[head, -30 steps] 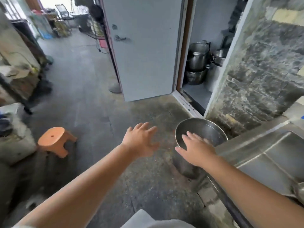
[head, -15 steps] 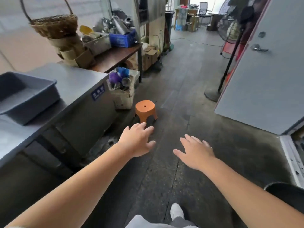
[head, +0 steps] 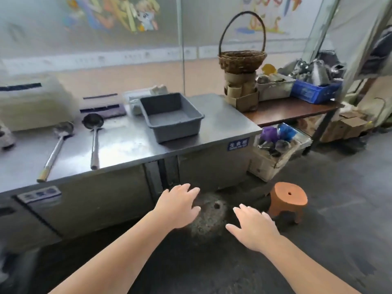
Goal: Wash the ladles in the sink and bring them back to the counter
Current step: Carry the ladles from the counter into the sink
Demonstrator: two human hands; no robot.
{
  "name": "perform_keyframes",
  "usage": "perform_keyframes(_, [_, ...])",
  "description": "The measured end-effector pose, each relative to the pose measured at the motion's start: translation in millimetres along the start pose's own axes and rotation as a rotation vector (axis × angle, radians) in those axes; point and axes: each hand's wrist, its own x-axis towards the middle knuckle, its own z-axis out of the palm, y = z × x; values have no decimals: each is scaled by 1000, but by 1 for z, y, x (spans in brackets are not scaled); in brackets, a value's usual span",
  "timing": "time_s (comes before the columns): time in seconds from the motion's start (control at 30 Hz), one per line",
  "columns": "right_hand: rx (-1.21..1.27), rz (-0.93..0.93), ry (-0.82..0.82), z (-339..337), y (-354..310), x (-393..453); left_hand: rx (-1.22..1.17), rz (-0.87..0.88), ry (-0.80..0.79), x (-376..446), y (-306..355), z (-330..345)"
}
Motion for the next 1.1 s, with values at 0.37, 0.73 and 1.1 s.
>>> perform_keyframes(0.37, [-161,-446,-1,-48,-116,94,-82,-400,25,-35,-89,-15])
perform_keyframes(0.73, [-193,-591,65,-78,-297,158,-114,-524,146,-45,-251,-41])
perform_keyframes(1.1, [-123,-713,180,-125,-459,256,-60,-503,168,-26,-415,-94])
